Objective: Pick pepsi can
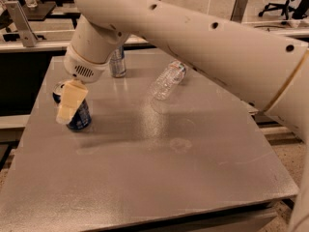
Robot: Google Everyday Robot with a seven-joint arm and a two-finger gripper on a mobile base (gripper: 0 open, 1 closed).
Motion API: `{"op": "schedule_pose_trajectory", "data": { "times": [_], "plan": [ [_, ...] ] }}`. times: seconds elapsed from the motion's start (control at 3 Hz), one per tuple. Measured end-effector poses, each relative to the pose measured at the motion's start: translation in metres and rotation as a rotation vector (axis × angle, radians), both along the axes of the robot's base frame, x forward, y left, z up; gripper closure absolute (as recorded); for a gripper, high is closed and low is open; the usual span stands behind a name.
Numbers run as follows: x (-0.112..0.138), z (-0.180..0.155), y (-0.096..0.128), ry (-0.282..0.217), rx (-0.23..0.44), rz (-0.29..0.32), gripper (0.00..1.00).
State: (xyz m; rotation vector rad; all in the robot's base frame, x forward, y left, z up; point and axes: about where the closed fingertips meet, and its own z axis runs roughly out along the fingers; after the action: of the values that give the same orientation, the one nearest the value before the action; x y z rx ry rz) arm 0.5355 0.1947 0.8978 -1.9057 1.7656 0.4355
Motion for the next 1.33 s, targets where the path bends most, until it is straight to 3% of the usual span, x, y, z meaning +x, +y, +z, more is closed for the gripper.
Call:
{"op": "schedule_pose_trajectory", "data": {
  "times": [0.33, 1.0, 1.33],
  "plan": [
    [-0.005, 0.002, 0.002, 0.008, 0.012, 0.015, 0.38],
    [-0.008, 0.029, -0.003, 0.025, 0.034, 0.044, 0.99],
    [0.0, 0.056, -0.011, 0.046, 0.056, 0.051, 1.0]
  ]
}}
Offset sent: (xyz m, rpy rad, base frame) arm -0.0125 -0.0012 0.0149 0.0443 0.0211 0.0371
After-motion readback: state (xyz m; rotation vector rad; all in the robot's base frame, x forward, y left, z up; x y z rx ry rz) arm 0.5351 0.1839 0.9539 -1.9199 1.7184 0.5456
